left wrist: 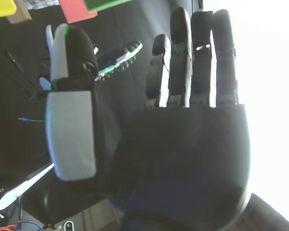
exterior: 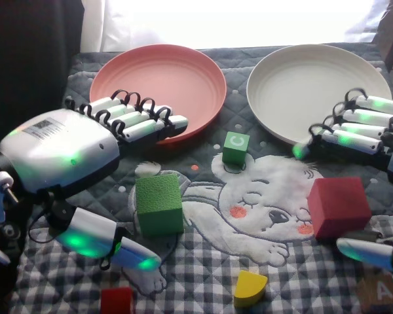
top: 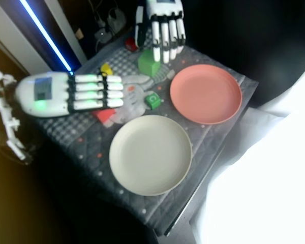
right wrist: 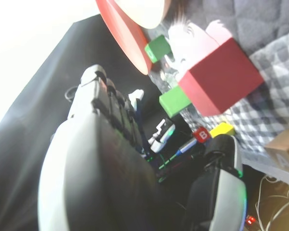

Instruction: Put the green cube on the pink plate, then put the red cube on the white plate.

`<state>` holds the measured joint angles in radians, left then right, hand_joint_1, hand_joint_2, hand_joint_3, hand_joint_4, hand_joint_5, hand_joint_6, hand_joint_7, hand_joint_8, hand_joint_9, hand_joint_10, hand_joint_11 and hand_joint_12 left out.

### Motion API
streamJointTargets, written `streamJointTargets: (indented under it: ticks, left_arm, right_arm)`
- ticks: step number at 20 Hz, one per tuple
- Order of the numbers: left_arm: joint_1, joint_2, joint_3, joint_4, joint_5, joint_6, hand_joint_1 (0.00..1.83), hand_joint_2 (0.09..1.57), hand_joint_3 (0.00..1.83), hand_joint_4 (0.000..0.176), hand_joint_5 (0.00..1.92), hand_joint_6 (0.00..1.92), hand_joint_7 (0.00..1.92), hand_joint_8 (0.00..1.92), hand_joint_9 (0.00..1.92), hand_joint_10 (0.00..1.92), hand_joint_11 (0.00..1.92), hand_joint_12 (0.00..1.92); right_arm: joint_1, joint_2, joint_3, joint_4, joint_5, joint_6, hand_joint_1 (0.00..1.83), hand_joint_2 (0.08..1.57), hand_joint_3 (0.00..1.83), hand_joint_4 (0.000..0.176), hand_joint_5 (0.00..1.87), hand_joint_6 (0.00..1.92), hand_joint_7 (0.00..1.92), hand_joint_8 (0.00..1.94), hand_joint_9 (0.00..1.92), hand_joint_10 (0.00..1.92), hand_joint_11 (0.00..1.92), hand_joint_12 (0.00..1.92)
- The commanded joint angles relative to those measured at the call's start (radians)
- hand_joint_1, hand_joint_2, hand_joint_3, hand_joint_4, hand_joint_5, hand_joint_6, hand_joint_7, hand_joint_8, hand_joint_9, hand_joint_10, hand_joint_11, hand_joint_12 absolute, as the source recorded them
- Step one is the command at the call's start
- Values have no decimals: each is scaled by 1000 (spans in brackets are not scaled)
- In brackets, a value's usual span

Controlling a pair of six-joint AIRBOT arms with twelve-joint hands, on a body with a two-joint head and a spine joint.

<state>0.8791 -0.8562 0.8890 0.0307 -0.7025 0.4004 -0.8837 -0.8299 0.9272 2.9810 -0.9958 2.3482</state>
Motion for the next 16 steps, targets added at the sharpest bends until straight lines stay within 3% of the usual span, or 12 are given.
streamJointTargets:
  ticks: [1,4,6,8,10,16]
  left_arm:
    - [-5,-6,5,-1,-115,-3,518,805,33,32,81,14,137,6,132,153,0,922]
    - [-6,-18,9,-8,-129,-3,529,861,6,33,160,9,212,10,217,116,0,1169]
    - [-6,-29,14,-8,-123,-3,583,882,7,14,222,22,312,32,344,175,0,1439]
    - [1,-51,32,-8,-115,-3,606,893,5,0,253,23,357,32,392,196,28,1428]
    - [7,-71,48,-8,-101,-3,630,912,2,0,300,17,457,37,491,259,164,1391]
    - [27,-122,96,-14,-59,-3,660,939,2,0,338,10,565,31,298,1003,188,1605]
  right_arm:
    - [4,0,3,28,-117,23,355,817,387,0,79,960,249,943,121,1145,0,1619]
    - [1,-4,3,28,-117,23,427,865,312,0,74,1005,199,995,70,1191,0,1627]
    - [1,-6,3,28,-117,23,485,876,299,0,66,1026,175,1030,48,1208,0,1623]
    - [1,-8,3,28,-117,23,496,885,287,0,60,979,151,1022,40,1192,0,1602]
    - [1,-8,3,28,-117,23,501,916,290,0,72,923,150,987,32,1183,0,1590]
    - [1,-10,3,28,-117,23,535,931,267,0,78,871,157,947,38,1147,0,1530]
